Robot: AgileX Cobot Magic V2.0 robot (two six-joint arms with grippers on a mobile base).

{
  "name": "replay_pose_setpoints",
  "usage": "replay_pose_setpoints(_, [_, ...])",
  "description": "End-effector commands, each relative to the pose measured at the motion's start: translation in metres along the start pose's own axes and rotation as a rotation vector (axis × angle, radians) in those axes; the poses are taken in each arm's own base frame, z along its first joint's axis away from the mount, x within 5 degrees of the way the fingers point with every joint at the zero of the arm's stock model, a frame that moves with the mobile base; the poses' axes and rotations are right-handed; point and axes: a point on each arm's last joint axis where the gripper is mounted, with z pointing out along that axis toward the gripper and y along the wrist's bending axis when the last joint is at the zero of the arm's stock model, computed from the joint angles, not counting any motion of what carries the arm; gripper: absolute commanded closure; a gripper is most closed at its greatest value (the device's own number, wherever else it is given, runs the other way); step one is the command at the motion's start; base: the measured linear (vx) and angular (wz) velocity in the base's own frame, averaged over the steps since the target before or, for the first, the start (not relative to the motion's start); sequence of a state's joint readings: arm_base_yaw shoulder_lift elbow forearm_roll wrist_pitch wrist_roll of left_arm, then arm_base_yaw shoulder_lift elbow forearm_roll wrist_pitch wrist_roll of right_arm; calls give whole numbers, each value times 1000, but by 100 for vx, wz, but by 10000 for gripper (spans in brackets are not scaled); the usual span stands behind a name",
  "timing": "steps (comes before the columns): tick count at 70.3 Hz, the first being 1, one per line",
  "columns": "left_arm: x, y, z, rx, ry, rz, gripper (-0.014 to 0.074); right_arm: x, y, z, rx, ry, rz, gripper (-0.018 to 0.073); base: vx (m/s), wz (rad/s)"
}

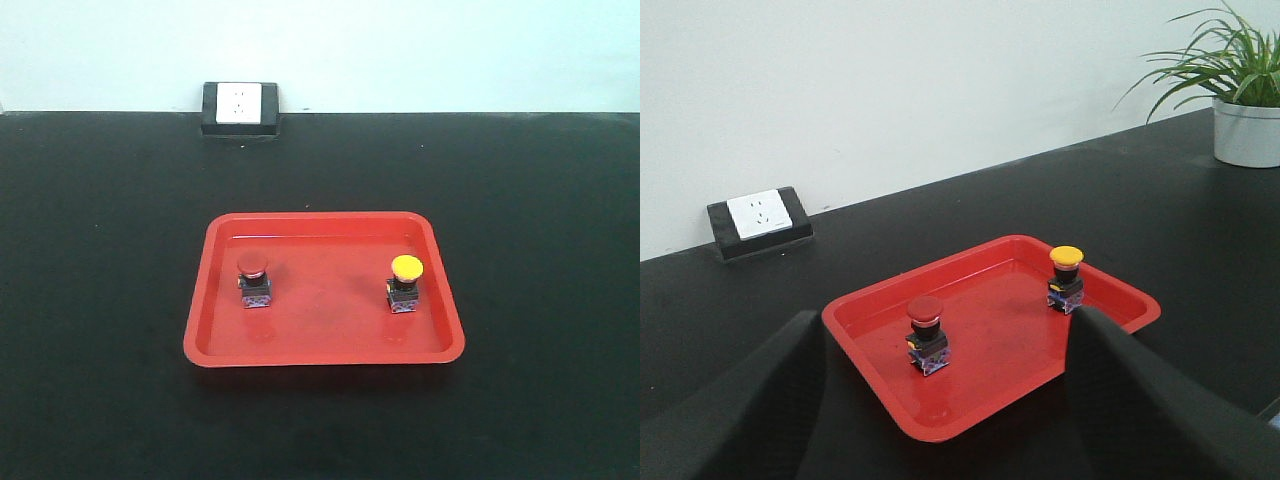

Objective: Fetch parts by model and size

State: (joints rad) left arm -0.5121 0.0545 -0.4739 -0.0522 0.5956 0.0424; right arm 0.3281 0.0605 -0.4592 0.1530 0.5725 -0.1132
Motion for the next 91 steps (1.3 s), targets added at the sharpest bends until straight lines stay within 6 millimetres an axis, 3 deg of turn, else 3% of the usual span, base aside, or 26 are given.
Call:
replay_pose_setpoints(1, [-14,0,-1,10,-93,-7,107,-9,0,-2,2,-109,-19,25,0,0])
replay_pose_setpoints(10, [-14,0,-1,10,-93,-7,199,-8,0,-1,5,-116,-25,125,0,0])
replay_pose_setpoints(17, [-14,0,-1,10,-93,-7,385,-8,0,-1,5,-116,-25,318,0,0])
replay_pose_setpoints(24, [-14,0,-1,10,-94,-7,607,-8,0,-1,5,-116,-25,572,0,0])
replay_pose_setpoints(91, [-11,0,0,10,-79,-7,603,-5,0,-1,-2,-87,-17,569,0,0])
